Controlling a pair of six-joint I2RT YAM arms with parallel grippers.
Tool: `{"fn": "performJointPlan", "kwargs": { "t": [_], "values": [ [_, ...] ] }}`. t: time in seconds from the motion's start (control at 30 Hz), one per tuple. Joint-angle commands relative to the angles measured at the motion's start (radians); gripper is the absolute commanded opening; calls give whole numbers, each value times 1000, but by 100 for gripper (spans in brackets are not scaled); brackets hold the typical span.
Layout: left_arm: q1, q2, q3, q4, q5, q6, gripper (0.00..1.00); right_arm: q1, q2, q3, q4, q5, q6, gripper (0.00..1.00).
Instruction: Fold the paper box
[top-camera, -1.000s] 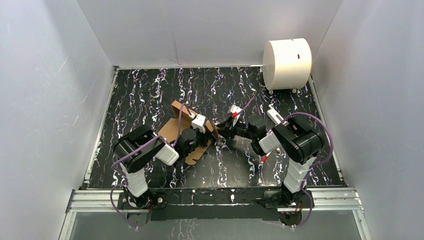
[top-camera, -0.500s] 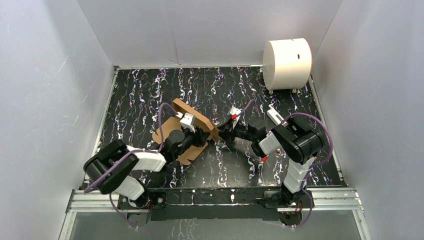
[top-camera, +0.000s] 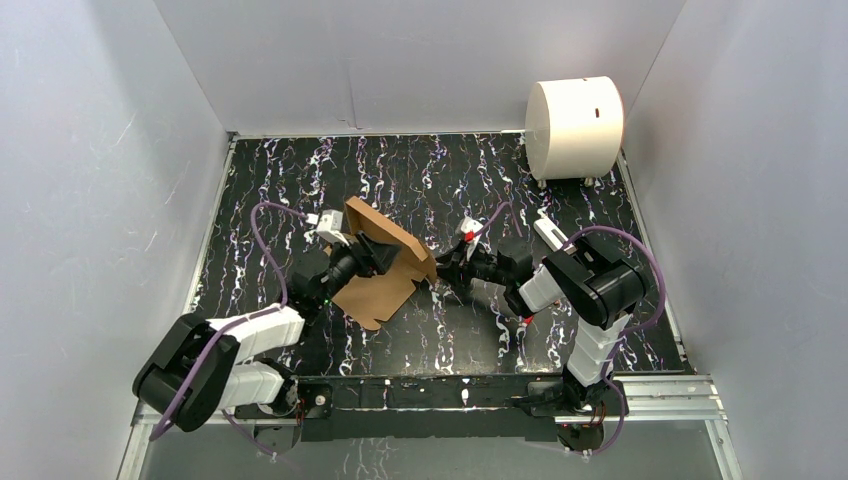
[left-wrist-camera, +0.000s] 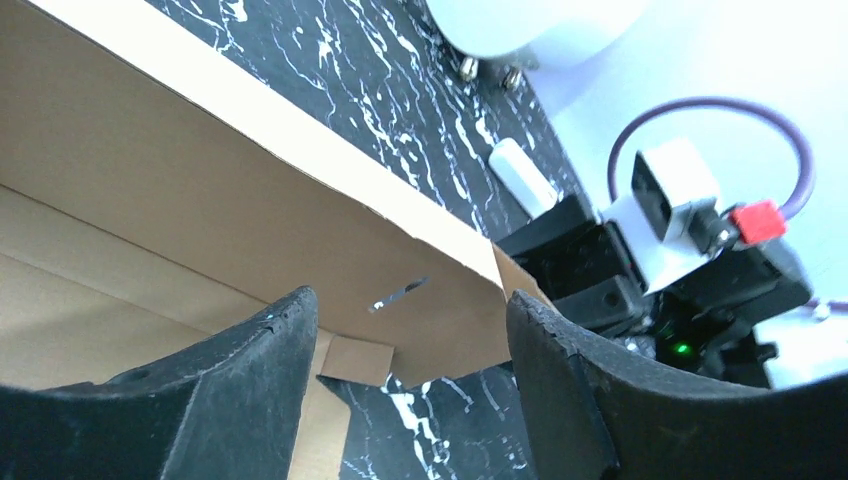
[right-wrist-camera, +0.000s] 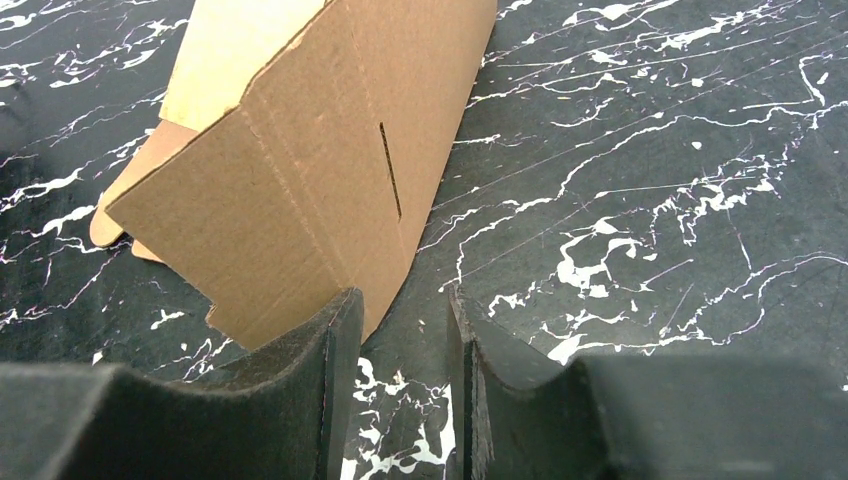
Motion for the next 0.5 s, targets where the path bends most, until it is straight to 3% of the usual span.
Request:
{"fn": "performJointPlan", "kwargs": {
  "t": [0.0, 0.13, 0.47],
  "values": [
    [51, -35, 3, 24, 47, -181, 67, 6, -40, -6, 65, -9, -10, 45],
    [67, 2, 20, 37, 15, -263, 66, 7, -35, -4, 69, -18, -10, 45],
    [71, 127, 76, 101, -27, -373, 50, 21, -15, 6, 82, -20, -40, 45]
  ]
}}
